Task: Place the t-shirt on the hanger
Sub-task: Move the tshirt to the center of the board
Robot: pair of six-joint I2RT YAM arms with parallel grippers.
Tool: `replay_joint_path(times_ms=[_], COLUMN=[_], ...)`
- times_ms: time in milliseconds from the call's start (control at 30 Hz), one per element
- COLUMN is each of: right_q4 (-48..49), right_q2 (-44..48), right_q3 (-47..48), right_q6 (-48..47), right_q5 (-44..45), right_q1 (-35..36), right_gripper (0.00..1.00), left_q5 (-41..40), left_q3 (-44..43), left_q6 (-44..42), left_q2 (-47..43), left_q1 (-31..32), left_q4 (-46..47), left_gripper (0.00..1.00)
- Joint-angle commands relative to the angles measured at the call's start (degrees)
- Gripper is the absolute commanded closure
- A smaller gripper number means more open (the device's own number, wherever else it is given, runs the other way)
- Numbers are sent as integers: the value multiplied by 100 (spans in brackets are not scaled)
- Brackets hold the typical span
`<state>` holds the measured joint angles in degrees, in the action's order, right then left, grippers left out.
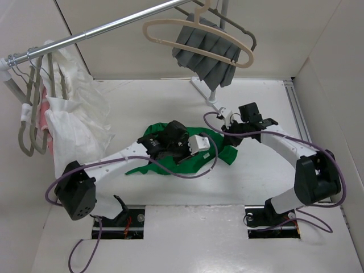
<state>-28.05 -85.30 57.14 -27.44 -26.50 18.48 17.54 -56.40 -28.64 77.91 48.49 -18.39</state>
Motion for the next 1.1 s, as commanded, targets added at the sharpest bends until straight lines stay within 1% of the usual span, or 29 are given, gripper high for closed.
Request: replay_joint_path(times_ms=[0,33,67,133,233,267,300,333,367,433,467,500,533,600,700,767,800,867,900,933,1000,1033,1067], right_q4=[72,72,72,72,72,133,203,204,282,283,283,283,283,231,230,230,230,230,230,230,230,230,230], right_q2=[242,242,242,294,365,365,365,365,365,304,303,251,250,250,303,303,303,303,303,303,303,303,303], right_q3=[69,69,121,121,7,-54,-54,-107,-107,-37,-37,-37,15,16,-36,-37,-37,-37,-37,-89,-89,-89,-89], right_q6=[-104,-104,-104,-104,-42,10,11,63,63,116,116,116,116,116,116,116,64,63,63,63,11,11,11], right_q5=[5,57,57,118,171,172,172,172,119,119,119,119,189,259,260,260,260,260,260,260,260,260,260], right_q1=[190,191,278,358,411,463,464,464,464,516,577,578,639,639,639,639,639,639,639,639,639,639,639], right_gripper=[100,100,100,100,100,100,100,100,100,100,100,100,100,100,100,100,100,100,100,100,100,100,100], left_q5=[136,136,136,136,197,345,347,347,347,347,347,547,610,610,610,506,435,329,259,259,259,206,206], left_q3=[304,305,305,305,305,305,253,252,192,-2,-81,-151,-326,-398,-398,-398,-398,-451,-451,-390,-337,-336,-336], left_q6=[-142,-194,-194,-194,-194,-194,-142,-142,-142,-202,-203,-273,-273,-448,-563,-634,-634,-564,-563,-563,-511,-511,-511], left_q2=[250,303,304,357,304,304,356,409,575,812,1075,1216,1348,1647,1701,1788,1850,1982,1983,1983,1922,1921,1921], left_q1=[-6,-6,-6,-6,-6,-6,-6,-6,72,196,248,249,249,249,249,389,389,389,389,389,389,389,389], left_q4=[54,55,55,55,178,230,309,414,555,556,556,469,381,240,248,248,248,248,196,196,196,196,196], left_gripper=[84,86,93,100,100,99,87,63,59,55,54,54,54,54,53,53,55,65,77,82,88,94,96])
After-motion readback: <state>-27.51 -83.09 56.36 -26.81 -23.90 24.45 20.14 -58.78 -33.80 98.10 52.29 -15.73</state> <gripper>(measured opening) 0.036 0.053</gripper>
